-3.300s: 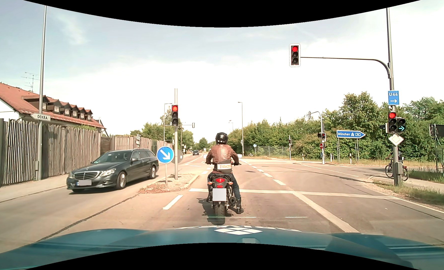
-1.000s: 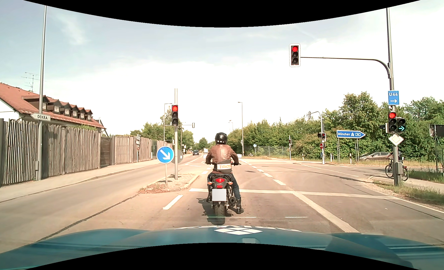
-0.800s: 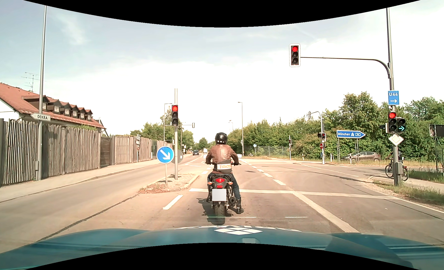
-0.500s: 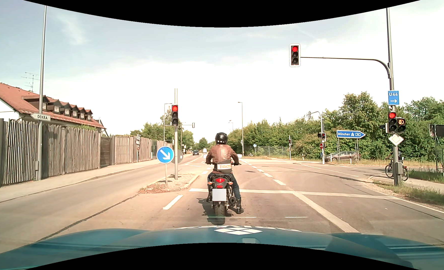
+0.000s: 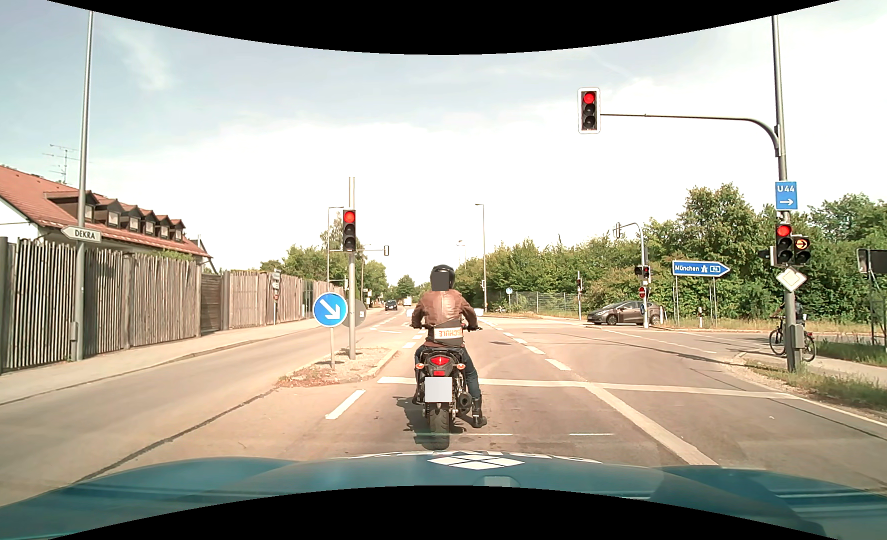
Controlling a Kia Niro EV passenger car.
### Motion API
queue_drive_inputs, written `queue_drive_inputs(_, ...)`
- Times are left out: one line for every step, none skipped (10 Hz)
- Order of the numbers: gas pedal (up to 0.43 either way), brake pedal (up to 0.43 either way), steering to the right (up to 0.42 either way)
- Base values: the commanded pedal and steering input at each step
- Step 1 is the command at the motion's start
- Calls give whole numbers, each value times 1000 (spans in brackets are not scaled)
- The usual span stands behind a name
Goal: Follow the waypoints while adhering to traffic rules and regulations
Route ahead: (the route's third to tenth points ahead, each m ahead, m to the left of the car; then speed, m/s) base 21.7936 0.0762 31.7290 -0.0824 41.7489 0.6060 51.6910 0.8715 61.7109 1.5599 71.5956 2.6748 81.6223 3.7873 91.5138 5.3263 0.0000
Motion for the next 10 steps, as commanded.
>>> queue_drive_inputs(0, 323, -9)
queue_drive_inputs(0, 323, -9)
queue_drive_inputs(0, 323, -9)
queue_drive_inputs(0, 323, -9)
queue_drive_inputs(0, 323, -9)
queue_drive_inputs(0, 323, -9)
queue_drive_inputs(0, 323, -9)
queue_drive_inputs(0, 323, -9)
queue_drive_inputs(0, 323, -9)
queue_drive_inputs(0, 323, -9)
